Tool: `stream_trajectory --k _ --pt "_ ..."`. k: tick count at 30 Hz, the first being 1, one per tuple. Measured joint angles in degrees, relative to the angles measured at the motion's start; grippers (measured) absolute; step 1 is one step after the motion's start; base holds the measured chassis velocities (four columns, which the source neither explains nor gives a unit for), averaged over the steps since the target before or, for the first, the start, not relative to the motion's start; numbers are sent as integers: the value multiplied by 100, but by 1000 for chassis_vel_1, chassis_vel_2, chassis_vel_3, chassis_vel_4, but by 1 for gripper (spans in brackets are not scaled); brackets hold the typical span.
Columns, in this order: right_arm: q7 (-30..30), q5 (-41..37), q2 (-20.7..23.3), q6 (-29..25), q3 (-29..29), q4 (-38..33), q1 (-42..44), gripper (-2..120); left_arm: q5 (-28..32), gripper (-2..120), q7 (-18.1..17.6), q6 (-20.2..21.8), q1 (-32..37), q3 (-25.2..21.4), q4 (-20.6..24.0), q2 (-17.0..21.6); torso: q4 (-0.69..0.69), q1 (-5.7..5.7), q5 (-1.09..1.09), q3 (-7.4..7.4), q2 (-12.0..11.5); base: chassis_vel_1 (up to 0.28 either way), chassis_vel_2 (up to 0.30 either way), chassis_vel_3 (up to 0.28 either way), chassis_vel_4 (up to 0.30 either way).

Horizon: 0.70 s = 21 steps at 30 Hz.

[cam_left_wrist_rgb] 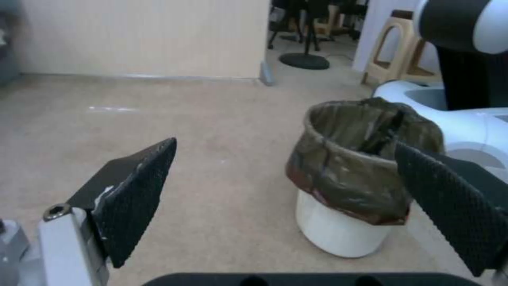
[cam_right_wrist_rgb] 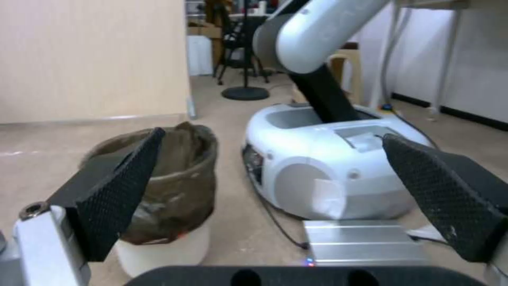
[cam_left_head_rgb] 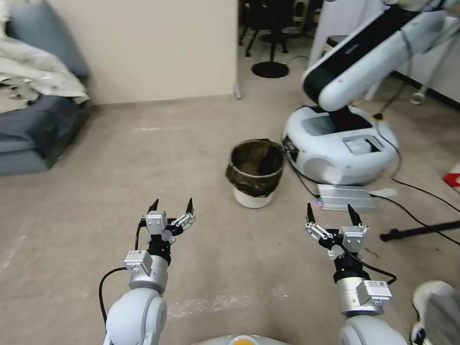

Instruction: Pick up the trash can from the floor.

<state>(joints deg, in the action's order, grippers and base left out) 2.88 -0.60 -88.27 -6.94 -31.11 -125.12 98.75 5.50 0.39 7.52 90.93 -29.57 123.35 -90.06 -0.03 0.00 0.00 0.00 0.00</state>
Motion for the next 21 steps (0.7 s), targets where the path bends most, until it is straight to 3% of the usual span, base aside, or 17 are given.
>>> stream_trajectory --k 5,21 --pt "-4 -107 -12 -119 23 72 -28 100 1 100 -22 0 -19 -6 -27 12 5 1 -1 0 0 0 0 0 0" --pt "7 -275 -24 -269 45 165 -56 100 2 100 -14 -30 -50 -23 -74 24 3 0 -1 0 0 -3 5 3 -3"
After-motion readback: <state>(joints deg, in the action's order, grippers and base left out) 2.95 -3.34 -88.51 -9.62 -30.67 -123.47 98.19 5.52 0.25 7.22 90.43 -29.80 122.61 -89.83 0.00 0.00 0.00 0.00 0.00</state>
